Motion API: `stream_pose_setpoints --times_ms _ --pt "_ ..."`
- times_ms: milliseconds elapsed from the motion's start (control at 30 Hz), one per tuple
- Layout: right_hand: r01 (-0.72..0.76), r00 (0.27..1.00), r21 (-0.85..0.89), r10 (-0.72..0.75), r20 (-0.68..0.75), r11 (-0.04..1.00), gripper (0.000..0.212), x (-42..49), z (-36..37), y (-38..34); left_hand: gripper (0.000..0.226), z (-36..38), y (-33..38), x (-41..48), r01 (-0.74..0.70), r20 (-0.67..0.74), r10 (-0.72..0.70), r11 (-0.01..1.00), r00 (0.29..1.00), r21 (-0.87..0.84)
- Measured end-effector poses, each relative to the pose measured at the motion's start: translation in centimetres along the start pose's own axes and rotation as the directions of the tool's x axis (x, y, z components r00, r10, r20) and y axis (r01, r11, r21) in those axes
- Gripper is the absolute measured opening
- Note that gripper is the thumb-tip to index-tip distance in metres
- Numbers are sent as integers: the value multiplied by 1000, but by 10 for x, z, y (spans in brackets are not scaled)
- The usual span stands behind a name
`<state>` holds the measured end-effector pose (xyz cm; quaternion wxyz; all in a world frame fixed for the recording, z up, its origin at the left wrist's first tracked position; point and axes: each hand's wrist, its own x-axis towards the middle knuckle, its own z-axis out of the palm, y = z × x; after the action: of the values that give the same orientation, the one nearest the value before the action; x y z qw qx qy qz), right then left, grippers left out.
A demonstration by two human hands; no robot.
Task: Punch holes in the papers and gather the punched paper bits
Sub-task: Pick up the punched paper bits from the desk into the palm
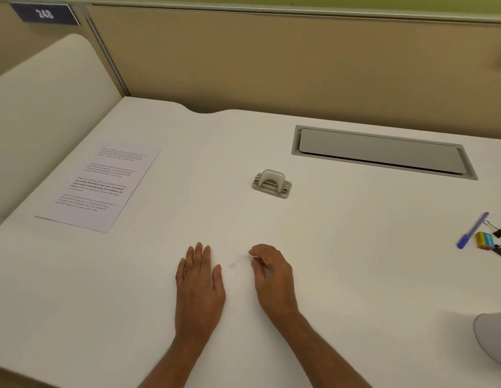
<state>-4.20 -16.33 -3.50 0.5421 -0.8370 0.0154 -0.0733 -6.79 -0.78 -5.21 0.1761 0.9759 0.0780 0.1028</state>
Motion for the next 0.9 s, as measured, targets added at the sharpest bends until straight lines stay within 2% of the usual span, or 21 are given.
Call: stream_pose_setpoints --times_ms 233,300,433,633,767,900 --pt "86 983 -57 -76 170 995 21 -2 25 -14 58 2 -3 0 21 -3 -22 999 1000 -33" --pt "48 986 -17 -45 162 999 22 -3 25 -15 59 3 -4 0 23 -4 -24 999 1000 -48" --pt "-21 999 41 18 51 999 21 -6 16 -10 57 1 -4 1 32 -25 -34 996 999 -86" --pt "179 967 -155 -145 208 972 33 -22 29 -13 47 3 -6 -1 18 -47 -25 988 999 -150" --pt "172 973 -130 -148 175 976 26 -25 33 -18 47 5 -10 -3 -17 -71 6 988 997 -157" --pt "96 995 -71 -95 15 993 25 -17 23 -18 46 7 -10 -2 -26 -104 10 987 995 -159"
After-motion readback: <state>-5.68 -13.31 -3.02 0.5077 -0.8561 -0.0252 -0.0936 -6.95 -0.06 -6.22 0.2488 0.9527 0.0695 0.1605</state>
